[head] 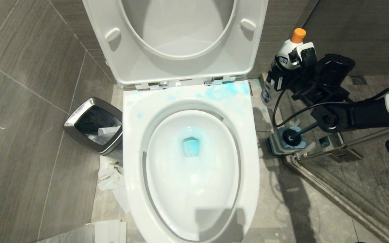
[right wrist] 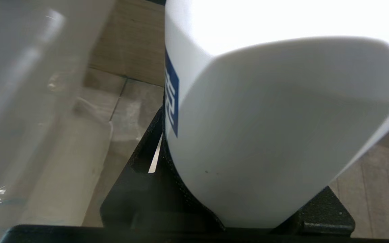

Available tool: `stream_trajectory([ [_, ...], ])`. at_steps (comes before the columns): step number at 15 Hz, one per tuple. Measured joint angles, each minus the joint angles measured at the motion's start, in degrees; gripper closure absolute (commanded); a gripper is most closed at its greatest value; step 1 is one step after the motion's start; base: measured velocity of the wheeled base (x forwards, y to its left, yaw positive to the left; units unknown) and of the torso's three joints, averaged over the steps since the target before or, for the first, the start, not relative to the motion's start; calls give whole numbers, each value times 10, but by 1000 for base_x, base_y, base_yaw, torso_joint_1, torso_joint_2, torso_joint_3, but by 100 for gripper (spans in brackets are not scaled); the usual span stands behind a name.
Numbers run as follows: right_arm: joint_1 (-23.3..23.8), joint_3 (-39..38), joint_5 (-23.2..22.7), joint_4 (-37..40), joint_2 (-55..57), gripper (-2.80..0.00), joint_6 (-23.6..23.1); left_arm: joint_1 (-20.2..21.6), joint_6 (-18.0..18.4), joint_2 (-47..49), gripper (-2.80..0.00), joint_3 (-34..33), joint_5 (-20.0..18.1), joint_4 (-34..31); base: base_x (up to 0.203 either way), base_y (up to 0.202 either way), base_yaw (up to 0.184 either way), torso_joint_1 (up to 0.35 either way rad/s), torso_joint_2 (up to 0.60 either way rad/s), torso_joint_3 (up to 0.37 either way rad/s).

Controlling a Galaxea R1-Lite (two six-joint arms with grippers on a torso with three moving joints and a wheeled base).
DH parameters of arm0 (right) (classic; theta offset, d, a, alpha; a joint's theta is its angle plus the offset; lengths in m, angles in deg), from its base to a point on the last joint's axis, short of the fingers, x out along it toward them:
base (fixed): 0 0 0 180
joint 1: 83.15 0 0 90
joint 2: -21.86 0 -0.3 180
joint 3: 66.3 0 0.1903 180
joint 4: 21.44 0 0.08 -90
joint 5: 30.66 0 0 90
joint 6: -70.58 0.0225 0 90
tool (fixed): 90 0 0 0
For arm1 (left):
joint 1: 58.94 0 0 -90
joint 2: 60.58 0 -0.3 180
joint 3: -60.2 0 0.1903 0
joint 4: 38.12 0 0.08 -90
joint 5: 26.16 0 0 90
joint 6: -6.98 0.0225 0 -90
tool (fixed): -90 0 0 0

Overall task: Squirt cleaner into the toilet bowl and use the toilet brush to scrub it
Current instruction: Place the cleaning agent on the floor

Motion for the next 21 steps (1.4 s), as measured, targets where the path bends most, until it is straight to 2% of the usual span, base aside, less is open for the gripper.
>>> stream_trajectory([
  [5, -1, 97, -18, -3, 38, 0, 0, 0, 0, 0, 0, 0, 0, 2, 0, 0, 0, 2, 5, -196],
  [11, -24, 119, -21, -20, 65, 0, 0, 0, 1, 0, 0, 0, 0, 2, 0, 0, 0, 4, 4, -196],
  [14, -35, 164, -37, -21, 78, 0, -1, 0, 0, 0, 0, 0, 0, 2, 0, 0, 0, 3, 0, -195],
  [21, -37, 194, -57, -26, 91, 0, -11, 0, 0, 0, 0, 0, 0, 2, 0, 0, 0, 2, 2, -198],
])
